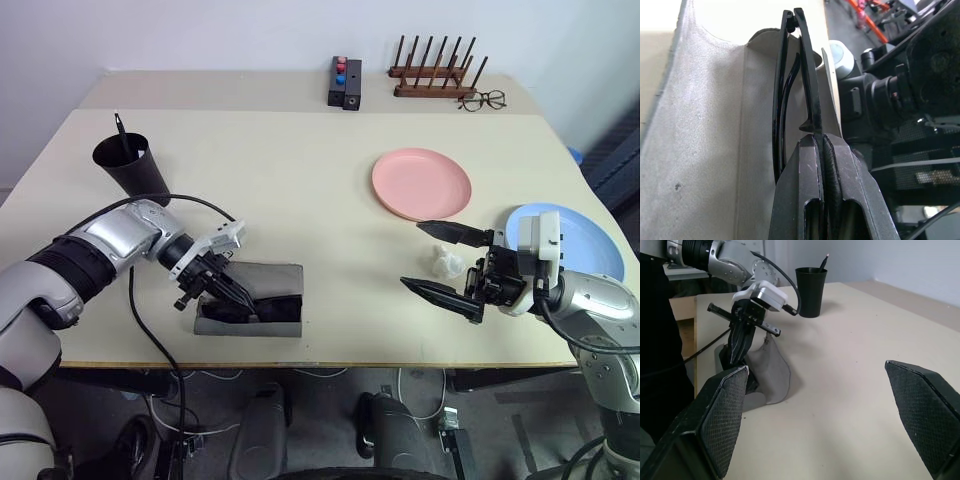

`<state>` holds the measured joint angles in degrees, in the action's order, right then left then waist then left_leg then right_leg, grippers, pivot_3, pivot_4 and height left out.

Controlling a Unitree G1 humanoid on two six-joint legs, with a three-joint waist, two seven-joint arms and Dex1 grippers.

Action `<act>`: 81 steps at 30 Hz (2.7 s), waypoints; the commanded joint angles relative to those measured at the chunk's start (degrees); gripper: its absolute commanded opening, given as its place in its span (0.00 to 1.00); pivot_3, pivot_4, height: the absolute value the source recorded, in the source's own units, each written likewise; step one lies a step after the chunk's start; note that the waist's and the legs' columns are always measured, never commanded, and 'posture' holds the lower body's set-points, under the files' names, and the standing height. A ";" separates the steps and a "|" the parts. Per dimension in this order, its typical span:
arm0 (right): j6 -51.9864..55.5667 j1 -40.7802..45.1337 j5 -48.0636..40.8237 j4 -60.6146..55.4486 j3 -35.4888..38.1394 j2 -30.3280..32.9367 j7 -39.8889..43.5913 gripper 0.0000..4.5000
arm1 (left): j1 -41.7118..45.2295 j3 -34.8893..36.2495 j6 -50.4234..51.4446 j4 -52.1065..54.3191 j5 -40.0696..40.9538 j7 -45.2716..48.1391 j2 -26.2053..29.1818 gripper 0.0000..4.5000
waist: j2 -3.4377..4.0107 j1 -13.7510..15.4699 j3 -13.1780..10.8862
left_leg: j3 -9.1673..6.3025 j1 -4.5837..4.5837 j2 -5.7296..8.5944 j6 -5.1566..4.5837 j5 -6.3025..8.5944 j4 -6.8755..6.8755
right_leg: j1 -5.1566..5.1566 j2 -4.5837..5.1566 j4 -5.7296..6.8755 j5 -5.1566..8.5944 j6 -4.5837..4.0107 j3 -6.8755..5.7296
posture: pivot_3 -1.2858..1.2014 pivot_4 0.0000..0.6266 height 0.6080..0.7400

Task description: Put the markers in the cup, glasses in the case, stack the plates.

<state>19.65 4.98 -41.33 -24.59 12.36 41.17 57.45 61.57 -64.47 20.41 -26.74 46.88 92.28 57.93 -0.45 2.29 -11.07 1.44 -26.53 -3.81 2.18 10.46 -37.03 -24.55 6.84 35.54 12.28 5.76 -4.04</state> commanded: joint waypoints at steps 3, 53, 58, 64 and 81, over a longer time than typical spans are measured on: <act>-0.26 0.32 -0.80 -1.93 1.97 0.61 -0.45 1.00 | 1.26 0.19 0.48 0.75 1.00 0.22 0.10 0.01 | 0.00 0.00 0.00 | 0.00 0.00 0.00 0.00 0.00 0.00 | 0.00 0.00 0.00 0.00 0.00 0.00 | 0.52 0.24 1.00; 0.07 3.19 0.44 -0.33 0.51 0.15 -1.10 1.00 | -0.01 1.11 -12.20 -0.38 -2.52 0.22 1.12 0.99 | 0.00 0.04 0.01 | 0.00 -0.01 0.00 0.00 0.00 0.02 | 0.01 0.00 -0.08 0.01 0.01 0.00 | 0.52 0.24 1.00; -0.22 3.53 0.63 0.08 0.27 -0.06 -0.94 1.00 | 1.78 3.00 -9.27 0.08 -0.52 0.22 1.63 0.99 | 0.00 0.01 0.01 | 0.00 -0.01 0.00 0.00 0.00 0.02 | 0.01 0.00 -0.08 0.03 0.05 0.00 | 0.52 0.24 1.00; -0.50 4.22 0.81 0.66 0.02 -0.20 -0.70 1.00 | 2.01 5.22 -15.05 -1.30 -4.73 0.22 1.37 0.99 | 0.00 0.01 0.00 | 0.00 -0.01 0.00 0.00 0.00 0.02 | 0.00 0.00 -0.08 0.03 0.04 0.01 | 0.52 0.24 1.00; -1.06 4.52 1.67 1.97 -0.02 0.33 1.72 1.00 | 8.14 19.68 17.98 10.69 12.59 0.22 11.96 0.01 | 0.01 0.11 -0.01 | 0.00 -0.01 0.00 0.01 0.01 0.04 | 0.00 0.00 -0.11 0.11 0.16 0.02 | 0.52 0.24 1.00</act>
<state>20.15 8.89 -39.94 -22.28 11.63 41.16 58.73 68.24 -49.93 38.18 -13.10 59.44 92.33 71.58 -0.45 2.41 -11.08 1.44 -26.56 -3.81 2.19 10.46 -37.01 -24.55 6.84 35.42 12.39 5.92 -4.02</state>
